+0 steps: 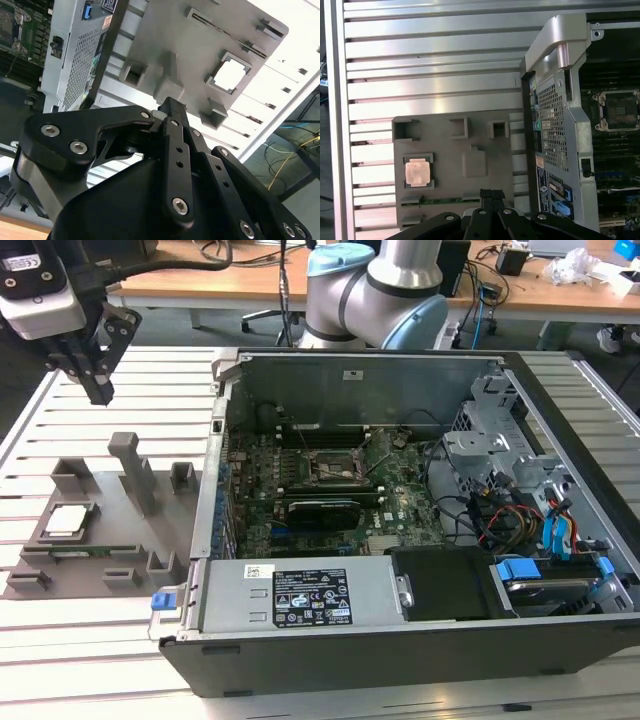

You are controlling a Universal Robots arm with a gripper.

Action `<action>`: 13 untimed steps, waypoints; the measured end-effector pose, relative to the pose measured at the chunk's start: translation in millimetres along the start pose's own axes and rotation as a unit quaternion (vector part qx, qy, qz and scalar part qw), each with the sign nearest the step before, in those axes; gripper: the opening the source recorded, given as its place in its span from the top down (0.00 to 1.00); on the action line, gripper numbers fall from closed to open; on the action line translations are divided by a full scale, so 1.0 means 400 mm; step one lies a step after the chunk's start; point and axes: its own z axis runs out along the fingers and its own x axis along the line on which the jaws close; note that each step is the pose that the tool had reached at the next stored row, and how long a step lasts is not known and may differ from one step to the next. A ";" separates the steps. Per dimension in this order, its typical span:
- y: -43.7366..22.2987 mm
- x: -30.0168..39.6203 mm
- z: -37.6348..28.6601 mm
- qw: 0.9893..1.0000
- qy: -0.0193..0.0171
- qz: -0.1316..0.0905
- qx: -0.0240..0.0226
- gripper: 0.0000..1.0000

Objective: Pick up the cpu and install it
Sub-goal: 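Reach for the cpu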

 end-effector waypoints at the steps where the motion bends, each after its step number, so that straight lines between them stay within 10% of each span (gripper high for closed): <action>1: 0.000 0.006 0.000 1.000 0.000 0.000 0.000 0.89; 13: -0.005 0.071 -0.002 1.000 0.000 0.000 0.000 0.89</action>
